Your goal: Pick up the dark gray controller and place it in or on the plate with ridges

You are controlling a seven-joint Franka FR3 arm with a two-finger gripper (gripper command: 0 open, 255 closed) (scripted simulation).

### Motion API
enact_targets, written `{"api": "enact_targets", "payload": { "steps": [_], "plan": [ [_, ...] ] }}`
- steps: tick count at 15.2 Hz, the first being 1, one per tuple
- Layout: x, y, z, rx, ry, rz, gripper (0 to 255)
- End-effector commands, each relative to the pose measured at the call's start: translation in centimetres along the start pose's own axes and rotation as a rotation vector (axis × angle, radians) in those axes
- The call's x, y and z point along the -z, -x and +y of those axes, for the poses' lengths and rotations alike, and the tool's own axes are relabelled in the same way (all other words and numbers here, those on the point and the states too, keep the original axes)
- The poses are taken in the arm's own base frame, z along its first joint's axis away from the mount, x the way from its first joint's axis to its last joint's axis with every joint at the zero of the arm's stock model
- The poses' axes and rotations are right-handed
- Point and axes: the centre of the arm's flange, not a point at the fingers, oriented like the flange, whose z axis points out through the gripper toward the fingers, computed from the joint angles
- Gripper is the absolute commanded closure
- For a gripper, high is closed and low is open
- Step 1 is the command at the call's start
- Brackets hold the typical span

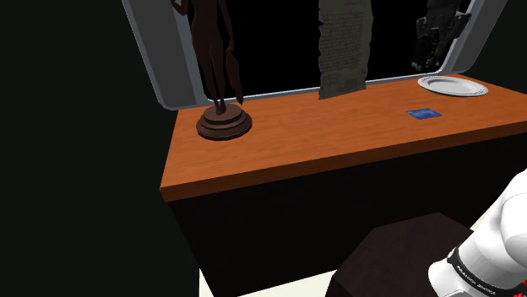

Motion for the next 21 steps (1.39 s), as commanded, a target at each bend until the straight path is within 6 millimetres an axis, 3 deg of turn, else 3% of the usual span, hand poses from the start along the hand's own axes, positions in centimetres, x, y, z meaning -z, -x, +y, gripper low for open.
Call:
{"api": "enact_targets", "payload": {
  "steps": [1,13,21],
  "plan": [
    [0.3,2.6,0.1,0.001,0.0,0.0,255],
    [0.9,18.3,1.4,0.001,0.0,0.0,255],
    [-3.2,17.9,2.0,0.001,0.0,0.0,255]
  ]
}}
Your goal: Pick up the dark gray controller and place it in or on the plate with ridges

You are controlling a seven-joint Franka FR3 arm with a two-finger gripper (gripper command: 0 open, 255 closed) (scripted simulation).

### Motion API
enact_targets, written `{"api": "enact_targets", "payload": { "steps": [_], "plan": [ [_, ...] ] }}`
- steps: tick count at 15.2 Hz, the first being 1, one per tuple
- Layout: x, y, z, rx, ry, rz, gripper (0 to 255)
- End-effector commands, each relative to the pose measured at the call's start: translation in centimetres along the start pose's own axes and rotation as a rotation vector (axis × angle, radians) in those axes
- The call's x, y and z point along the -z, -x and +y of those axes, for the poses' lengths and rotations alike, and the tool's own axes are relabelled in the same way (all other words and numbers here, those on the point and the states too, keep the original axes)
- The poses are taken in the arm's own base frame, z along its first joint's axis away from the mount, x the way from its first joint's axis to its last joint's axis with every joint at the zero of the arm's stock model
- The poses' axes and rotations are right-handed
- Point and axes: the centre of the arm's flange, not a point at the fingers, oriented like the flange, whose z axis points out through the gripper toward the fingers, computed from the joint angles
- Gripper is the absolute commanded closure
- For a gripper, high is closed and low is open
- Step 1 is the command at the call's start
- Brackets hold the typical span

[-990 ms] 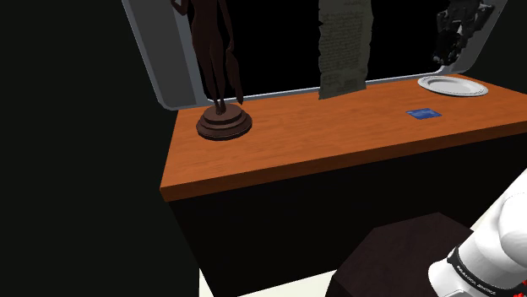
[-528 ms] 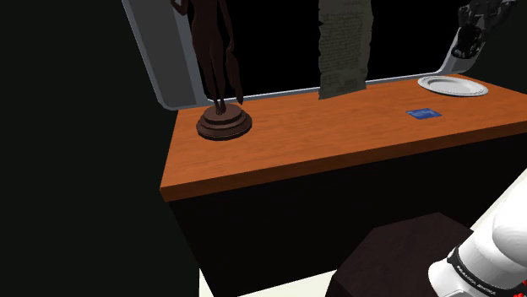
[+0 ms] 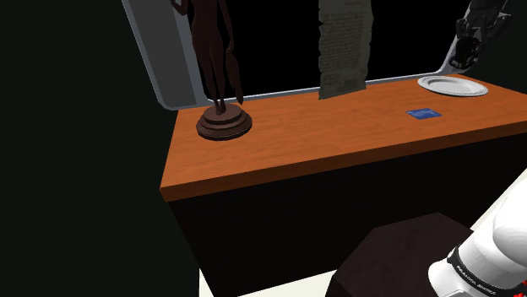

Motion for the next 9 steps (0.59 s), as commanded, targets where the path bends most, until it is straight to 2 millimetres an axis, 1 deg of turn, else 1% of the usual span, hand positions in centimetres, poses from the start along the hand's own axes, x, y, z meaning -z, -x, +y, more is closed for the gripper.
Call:
{"api": "enact_targets", "payload": {
  "steps": [1,9],
  "plan": [
    [-1.0,-0.1,0.0,0.0,0.001,-0.001,255],
    [-5.2,-0.5,0.6,0.0,0.001,-0.001,255]
  ]
}}
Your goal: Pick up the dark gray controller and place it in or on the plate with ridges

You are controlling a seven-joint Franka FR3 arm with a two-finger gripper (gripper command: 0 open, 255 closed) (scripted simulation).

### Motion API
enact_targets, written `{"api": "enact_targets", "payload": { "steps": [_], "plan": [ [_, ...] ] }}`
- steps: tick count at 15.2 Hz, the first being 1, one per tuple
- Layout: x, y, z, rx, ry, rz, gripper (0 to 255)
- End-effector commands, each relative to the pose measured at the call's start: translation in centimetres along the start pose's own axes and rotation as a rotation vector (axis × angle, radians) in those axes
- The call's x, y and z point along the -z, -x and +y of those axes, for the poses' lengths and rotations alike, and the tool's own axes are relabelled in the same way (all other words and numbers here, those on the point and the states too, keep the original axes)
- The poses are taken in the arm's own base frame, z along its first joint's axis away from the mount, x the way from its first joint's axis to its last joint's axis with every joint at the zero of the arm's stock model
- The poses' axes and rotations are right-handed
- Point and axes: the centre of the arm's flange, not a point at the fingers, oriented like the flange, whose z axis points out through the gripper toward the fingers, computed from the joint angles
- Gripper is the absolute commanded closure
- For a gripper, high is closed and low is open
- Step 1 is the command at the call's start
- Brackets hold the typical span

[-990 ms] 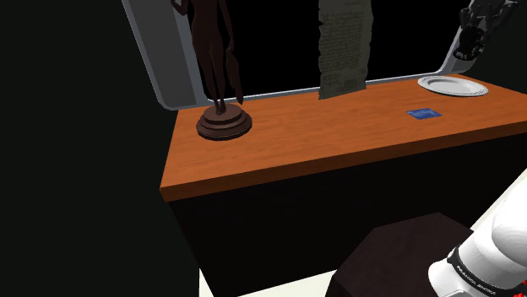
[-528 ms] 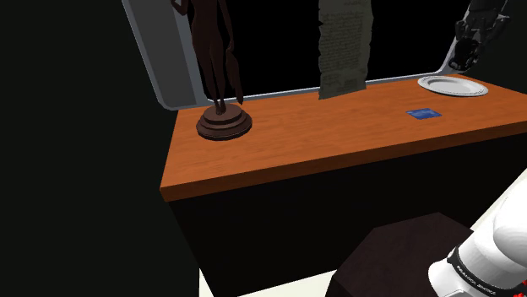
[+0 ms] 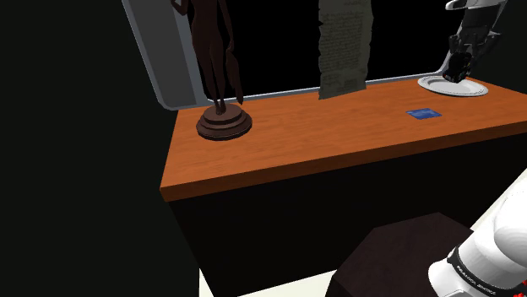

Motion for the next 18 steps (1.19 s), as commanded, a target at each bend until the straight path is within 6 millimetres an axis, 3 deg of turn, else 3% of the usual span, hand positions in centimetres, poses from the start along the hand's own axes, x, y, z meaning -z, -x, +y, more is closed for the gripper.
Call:
{"api": "enact_targets", "payload": {
  "steps": [1,8,9,14,18],
  "plan": [
    [-1.0,-0.1,0.0,0.0,0.001,0.0,255],
    [-1.0,-0.1,0.0,0.0,0.001,0.0,255],
    [-1.0,-0.1,0.0,0.0,0.001,0.0,0],
    [-1.0,-0.1,0.0,0.0,0.001,0.0,0],
    [4.0,-0.1,0.0,0.0,0.001,0.0,0]
  ]
}}
